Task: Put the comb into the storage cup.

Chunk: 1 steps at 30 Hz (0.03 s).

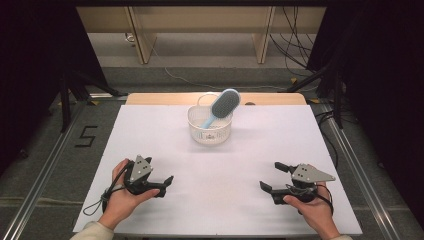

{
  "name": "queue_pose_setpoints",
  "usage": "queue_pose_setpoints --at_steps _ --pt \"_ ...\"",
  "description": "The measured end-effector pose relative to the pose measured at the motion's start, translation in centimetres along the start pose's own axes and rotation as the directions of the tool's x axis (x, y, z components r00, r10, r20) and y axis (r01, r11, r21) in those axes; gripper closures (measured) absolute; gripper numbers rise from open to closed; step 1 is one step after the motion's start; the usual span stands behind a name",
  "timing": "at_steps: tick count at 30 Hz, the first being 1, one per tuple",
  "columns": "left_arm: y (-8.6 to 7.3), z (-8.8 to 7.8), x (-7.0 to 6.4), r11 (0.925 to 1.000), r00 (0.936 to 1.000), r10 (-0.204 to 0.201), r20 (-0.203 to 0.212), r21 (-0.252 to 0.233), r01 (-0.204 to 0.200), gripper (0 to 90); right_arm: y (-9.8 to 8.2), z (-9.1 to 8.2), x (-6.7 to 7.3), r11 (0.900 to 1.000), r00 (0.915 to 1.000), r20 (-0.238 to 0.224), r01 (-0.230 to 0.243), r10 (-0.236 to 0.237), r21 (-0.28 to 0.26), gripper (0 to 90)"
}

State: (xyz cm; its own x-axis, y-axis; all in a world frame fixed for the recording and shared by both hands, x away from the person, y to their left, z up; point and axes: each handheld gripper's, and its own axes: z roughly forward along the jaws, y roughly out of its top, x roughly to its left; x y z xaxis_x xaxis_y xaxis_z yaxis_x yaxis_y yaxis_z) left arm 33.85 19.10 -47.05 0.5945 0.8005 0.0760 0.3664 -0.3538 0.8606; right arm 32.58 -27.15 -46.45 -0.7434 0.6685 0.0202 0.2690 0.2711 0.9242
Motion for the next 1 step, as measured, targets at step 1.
queue_pose_setpoints --at_steps 1 --pt "0.00 0.01 0.00 1.0000 1.0000 0.001 0.000 0.000 -0.001 4.0 0.00 0.00 0.00 1.000 1.0000 0.000 0.000 0.000 0.000 14.2"
